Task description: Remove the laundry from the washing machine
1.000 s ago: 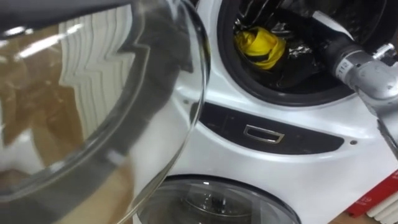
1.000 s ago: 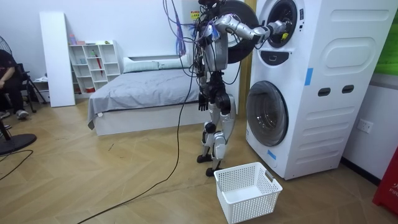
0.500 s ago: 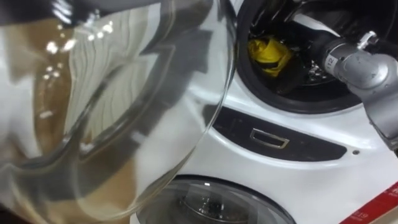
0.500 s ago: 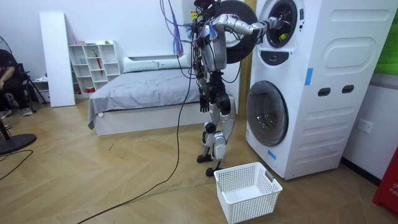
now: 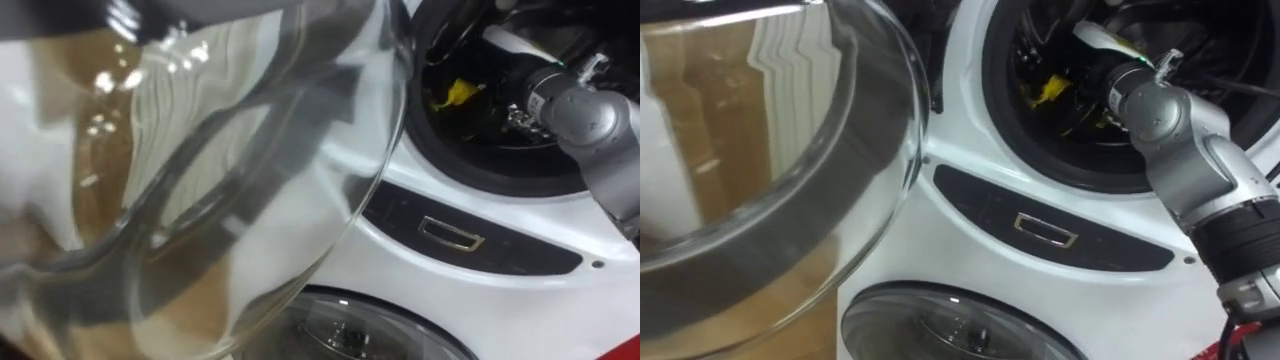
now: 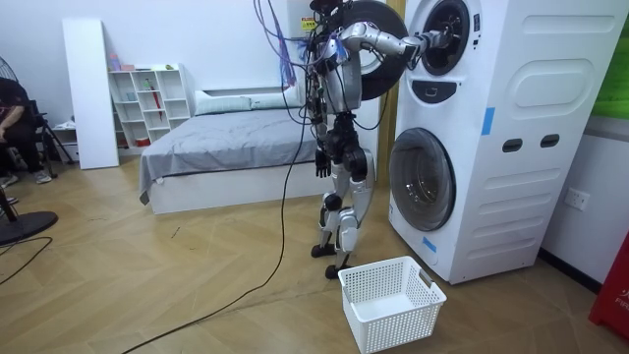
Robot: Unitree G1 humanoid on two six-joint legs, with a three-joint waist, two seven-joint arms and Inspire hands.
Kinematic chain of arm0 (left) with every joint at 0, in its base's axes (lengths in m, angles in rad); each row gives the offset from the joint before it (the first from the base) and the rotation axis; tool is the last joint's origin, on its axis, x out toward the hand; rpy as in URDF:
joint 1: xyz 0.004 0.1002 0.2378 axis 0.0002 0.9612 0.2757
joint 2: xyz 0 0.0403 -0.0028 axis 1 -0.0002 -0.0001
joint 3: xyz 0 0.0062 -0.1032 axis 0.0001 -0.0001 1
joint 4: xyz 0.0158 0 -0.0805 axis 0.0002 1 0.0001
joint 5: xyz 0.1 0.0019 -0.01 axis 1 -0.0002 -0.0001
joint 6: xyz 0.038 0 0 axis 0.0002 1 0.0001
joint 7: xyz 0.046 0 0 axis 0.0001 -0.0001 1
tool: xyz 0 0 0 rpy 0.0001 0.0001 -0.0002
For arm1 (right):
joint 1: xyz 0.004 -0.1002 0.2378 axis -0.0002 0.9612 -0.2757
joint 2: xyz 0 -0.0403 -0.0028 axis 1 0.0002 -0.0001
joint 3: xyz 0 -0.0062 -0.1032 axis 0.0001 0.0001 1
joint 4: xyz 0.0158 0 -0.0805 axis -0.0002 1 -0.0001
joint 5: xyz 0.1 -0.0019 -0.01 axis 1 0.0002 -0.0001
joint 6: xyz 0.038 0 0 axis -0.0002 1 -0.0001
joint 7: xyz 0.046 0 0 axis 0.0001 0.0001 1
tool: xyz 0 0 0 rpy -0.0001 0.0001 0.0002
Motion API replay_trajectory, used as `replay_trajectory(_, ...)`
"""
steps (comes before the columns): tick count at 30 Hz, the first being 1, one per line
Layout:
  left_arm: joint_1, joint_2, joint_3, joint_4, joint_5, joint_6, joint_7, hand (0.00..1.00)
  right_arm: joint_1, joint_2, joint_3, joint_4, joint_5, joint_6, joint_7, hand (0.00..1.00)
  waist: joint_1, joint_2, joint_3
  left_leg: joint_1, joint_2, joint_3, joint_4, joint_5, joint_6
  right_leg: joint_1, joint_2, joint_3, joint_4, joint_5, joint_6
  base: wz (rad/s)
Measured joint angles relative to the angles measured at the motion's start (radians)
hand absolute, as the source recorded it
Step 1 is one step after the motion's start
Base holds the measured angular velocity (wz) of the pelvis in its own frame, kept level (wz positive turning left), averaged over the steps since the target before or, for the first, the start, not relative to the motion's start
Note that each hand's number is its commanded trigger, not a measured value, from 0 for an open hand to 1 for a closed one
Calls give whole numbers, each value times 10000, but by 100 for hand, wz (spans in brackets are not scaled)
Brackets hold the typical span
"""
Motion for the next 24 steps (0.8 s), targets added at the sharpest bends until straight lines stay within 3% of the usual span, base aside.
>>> replay_trajectory(6, 26, -2, -3, -3, -34, -23, 68, 0, 5, 17, -22, -452, -56, 1, -56, 100, -172, 124, 8, -13, 43, 95, -40, -18, -13, -49, 37, 8, 4, 1, -1, -2)
replay_trajectory(12, -31, 0, 6, -116, -68, -257, 182, 0, 56, 10, 31, -1086, -52, -83, -89, 100, -498, 272, -134, -27, 76, 149, -41, -21, -17, -191, 54, 55, 17, 1, -2, -2)
replay_trajectory(18, 303, -158, 105, -116, -161, -415, 536, 0, 1148, -8, -761, -4172, -334, 57, -313, 100, -850, 640, -222, -9, 114, 409, -26, -19, -17, -259, 34, 333, 1, 2, -2, -14)
replay_trajectory(21, 547, -246, 241, -42, -185, -510, 667, 0, 2040, -12, -1124, -6493, -585, 7, -314, 100, -1169, 771, -296, 39, 118, 510, -28, -17, -19, -272, 52, 587, 8, 2, -2, -16)
replay_trajectory(24, 577, -340, 449, 253, -204, -674, 783, 0, 2697, -21, -1175, -8090, -664, -209, -323, 100, -1598, 822, -270, 167, 141, 627, -61, -17, -18, -195, 76, 657, 6, 2, -2, -9)
